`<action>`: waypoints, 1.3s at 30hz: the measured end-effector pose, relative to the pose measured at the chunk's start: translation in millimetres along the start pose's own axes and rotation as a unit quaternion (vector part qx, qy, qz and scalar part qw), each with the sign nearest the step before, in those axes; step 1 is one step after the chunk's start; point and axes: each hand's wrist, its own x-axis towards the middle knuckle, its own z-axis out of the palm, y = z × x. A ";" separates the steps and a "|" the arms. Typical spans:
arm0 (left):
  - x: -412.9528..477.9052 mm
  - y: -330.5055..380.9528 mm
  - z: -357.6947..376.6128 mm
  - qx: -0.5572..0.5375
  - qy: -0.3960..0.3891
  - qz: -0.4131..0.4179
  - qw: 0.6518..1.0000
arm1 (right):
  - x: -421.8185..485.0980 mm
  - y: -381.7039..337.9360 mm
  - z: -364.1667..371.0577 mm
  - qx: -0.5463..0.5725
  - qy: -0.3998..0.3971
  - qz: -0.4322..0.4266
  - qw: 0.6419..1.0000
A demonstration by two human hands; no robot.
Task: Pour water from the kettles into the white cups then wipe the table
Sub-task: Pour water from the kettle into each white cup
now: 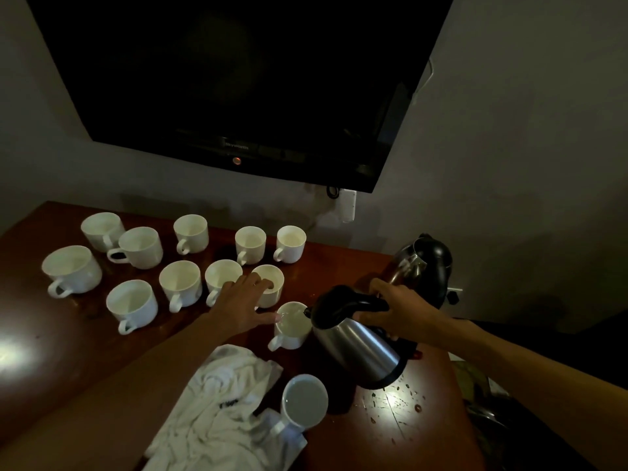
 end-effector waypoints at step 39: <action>1.2 20.9 -36.7 -0.021 -0.013 -0.056 0.998 | -6.9 4.5 -11.2 0.087 0.114 -0.046 0.989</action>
